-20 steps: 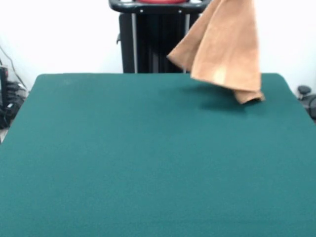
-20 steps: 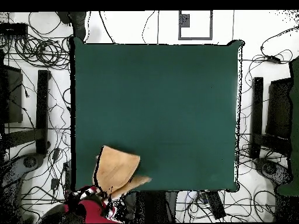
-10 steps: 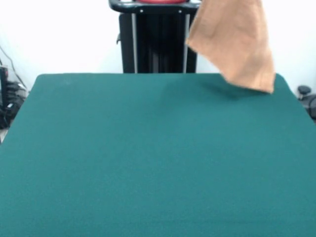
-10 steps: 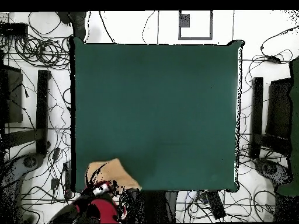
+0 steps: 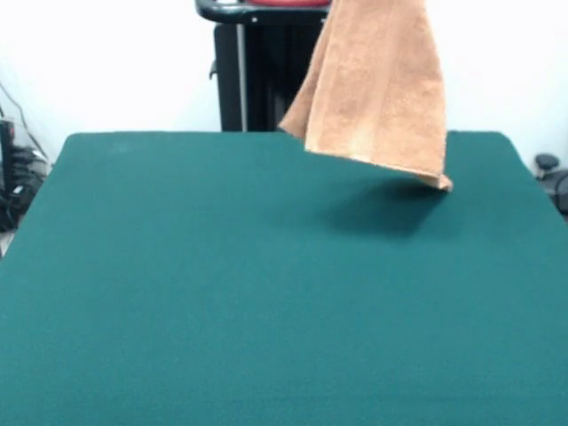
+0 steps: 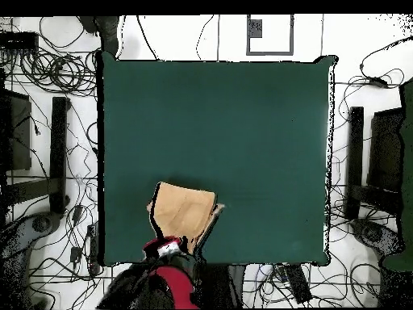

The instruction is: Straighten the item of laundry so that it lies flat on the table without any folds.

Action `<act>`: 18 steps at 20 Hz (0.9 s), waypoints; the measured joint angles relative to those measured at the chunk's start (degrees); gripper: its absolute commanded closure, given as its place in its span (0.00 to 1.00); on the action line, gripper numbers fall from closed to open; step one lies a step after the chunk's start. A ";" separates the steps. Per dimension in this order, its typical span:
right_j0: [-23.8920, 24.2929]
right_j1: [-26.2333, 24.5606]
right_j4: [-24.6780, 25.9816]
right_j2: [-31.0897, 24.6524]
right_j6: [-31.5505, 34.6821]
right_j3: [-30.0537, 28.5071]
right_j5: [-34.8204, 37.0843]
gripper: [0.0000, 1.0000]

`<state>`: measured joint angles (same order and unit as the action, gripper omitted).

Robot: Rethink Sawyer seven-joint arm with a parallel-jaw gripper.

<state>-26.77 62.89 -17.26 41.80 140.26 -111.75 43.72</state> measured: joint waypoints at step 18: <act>30.41 2.91 6.66 -20.20 0.00 -12.93 -31.79 1.00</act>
<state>3.64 65.80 -10.60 21.60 140.26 -124.68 11.93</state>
